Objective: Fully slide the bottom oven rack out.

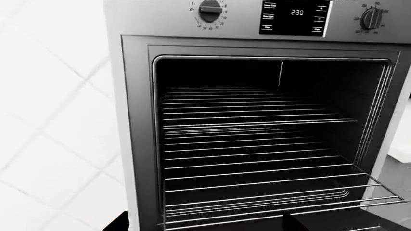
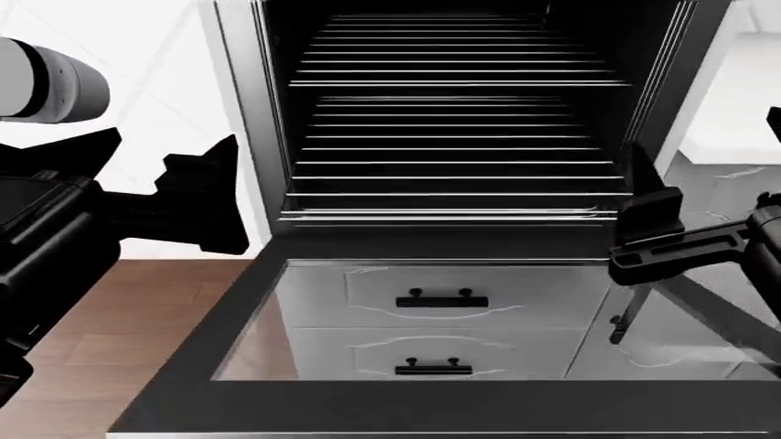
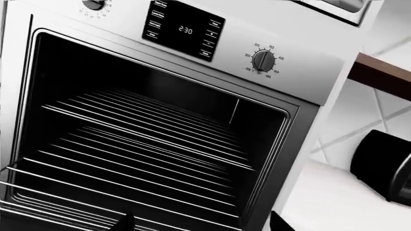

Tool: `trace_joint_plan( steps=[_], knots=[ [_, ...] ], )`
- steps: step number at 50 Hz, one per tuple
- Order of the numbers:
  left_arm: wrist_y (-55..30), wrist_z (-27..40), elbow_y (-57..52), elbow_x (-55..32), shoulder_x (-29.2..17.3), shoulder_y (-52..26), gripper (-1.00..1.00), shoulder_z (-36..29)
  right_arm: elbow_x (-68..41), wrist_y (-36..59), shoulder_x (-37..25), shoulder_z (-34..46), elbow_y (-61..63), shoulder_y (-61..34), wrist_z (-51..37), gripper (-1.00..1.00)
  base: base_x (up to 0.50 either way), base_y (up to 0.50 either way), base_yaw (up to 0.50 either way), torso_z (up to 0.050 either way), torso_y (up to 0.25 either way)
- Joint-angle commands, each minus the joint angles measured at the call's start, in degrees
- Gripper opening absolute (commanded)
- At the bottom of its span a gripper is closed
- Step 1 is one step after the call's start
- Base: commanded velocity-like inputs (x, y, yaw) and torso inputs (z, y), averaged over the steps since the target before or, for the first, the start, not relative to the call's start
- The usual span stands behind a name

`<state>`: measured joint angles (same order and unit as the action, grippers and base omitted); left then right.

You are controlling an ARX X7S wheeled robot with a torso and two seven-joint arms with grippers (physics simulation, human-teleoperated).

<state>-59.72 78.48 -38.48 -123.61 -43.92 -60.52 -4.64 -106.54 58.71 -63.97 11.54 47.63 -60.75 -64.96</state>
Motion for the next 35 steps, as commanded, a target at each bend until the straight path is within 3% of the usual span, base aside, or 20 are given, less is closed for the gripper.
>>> trace_joint_plan(
  steps=[1,15,24,35],
  knots=[
    [0.4,-0.4,-0.2,0.5,0.0,0.4,1.0,-0.6,-0.1,-0.6,-0.2,-0.4,0.2,0.8,0.4,1.0,0.16,-0.5,0.0,0.0,0.0],
    [0.9,-1.0,-0.3,1.1,-0.5,0.6,1.0,-0.4,0.3,-0.2,0.7,0.6,0.0,0.2,0.5,1.0,0.3,-0.38,0.0,0.0,0.0],
    [1.1,-1.0,-0.1,1.4,-0.8,0.3,1.0,-0.9,0.0,0.4,1.0,1.5,0.0,-0.8,0.2,1.0,0.29,-0.06,0.0,0.0,0.0],
    [1.0,-2.3,-0.3,2.7,-1.5,1.8,1.0,-0.1,-0.6,1.0,2.2,3.4,-0.2,-2.1,-1.4,1.0,0.04,0.0,0.0,0.0,0.0]
  ],
)
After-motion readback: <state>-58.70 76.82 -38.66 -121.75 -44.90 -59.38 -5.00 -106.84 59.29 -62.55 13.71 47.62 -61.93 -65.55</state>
